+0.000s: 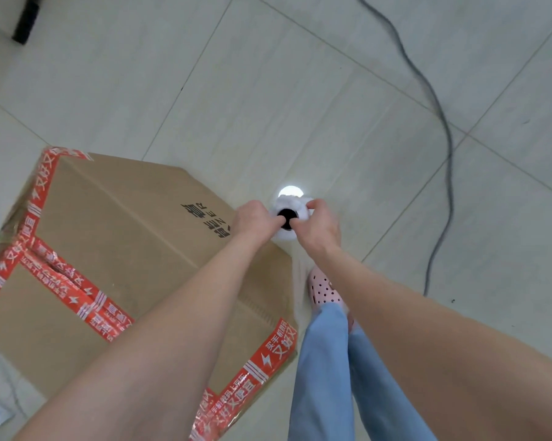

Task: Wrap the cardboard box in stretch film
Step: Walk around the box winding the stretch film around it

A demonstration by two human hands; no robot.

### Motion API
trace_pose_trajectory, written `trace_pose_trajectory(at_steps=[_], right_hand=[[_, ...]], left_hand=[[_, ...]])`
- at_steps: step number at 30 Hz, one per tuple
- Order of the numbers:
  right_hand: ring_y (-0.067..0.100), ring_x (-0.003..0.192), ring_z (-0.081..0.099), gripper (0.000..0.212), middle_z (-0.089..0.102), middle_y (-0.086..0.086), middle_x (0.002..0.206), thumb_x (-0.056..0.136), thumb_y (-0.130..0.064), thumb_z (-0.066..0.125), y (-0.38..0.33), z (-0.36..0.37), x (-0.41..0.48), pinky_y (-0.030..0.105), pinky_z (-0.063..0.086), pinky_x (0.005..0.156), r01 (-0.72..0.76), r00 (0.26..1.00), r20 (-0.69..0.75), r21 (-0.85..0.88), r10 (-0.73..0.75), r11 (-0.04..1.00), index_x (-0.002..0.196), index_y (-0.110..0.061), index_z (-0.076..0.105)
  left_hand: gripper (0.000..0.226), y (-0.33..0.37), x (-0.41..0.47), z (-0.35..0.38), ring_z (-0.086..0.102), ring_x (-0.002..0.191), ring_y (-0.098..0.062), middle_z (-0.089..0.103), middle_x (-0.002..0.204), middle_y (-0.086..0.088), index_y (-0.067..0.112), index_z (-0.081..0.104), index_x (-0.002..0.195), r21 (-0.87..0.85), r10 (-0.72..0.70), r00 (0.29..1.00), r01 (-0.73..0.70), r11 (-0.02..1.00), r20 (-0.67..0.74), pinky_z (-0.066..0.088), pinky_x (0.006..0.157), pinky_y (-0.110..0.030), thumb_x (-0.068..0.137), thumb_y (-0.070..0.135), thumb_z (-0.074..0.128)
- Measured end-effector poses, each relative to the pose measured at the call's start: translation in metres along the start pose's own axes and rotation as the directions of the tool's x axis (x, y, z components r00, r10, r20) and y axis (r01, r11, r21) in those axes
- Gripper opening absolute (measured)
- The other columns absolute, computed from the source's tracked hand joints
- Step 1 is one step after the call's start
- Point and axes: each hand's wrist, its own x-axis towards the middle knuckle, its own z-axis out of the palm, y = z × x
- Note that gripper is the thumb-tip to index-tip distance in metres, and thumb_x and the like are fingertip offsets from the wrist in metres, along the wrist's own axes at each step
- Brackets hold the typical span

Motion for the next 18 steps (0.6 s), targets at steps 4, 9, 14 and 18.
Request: trace_pose_trajectory(at_steps=[4,9,14,18], right_hand=[[0.028,0.092,0.060,0.036,0.061,0.006,0.105,0.085,-0.018,0.057,-0.006,0.002,0.006,0.032,0.046,0.071,0.032,0.999,0.026,-0.043,-0.031,0.999,0.121,-0.019,0.050],[0.026,0.095,0.060,0.041,0.064,0.004,0.106,0.084,-0.014,0.054,-0.021,0.003,0.015,0.029,0.045,0.071,0.152,0.988,0.048,-0.240,-0.145,0.959,0.123,-0.024,0.055],[0.023,0.103,0.057,0.042,0.060,0.002,0.118,0.085,-0.016,0.056,-0.043,0.013,0.021,0.028,0.044,0.076,0.229,0.973,0.026,-0.244,-0.229,0.942,0.127,-0.021,0.053],[0.024,0.097,0.057,0.052,0.058,0.007,0.117,0.085,-0.027,0.064,-0.057,0.030,0.022,0.029,0.043,0.074,0.094,0.992,0.096,-0.155,-0.080,0.983,0.133,-0.018,0.045]], left_hand=[[0.040,0.012,0.009,0.000,0.057,0.104,-0.027,0.061,0.110,-0.006,0.018,0.054,0.124,0.299,0.321,0.947,-0.313,0.901,0.024,0.046,0.078,-0.033,0.084,0.019,0.059],[0.012,0.012,0.018,-0.009,0.059,0.083,-0.029,0.059,0.082,-0.005,0.014,0.060,0.083,0.329,0.335,0.942,-0.309,0.892,-0.023,0.036,0.060,-0.030,0.079,0.007,0.052],[0.006,-0.002,0.024,-0.025,0.064,0.071,-0.031,0.063,0.078,-0.012,0.009,0.055,0.071,0.011,0.087,0.993,-0.086,0.996,-0.083,0.047,0.055,-0.032,0.077,0.009,0.052],[0.015,-0.019,0.031,-0.045,0.069,0.073,-0.034,0.069,0.081,-0.017,0.011,0.049,0.063,-0.190,-0.077,0.991,0.055,0.980,-0.109,0.057,0.065,-0.039,0.077,0.012,0.055]])
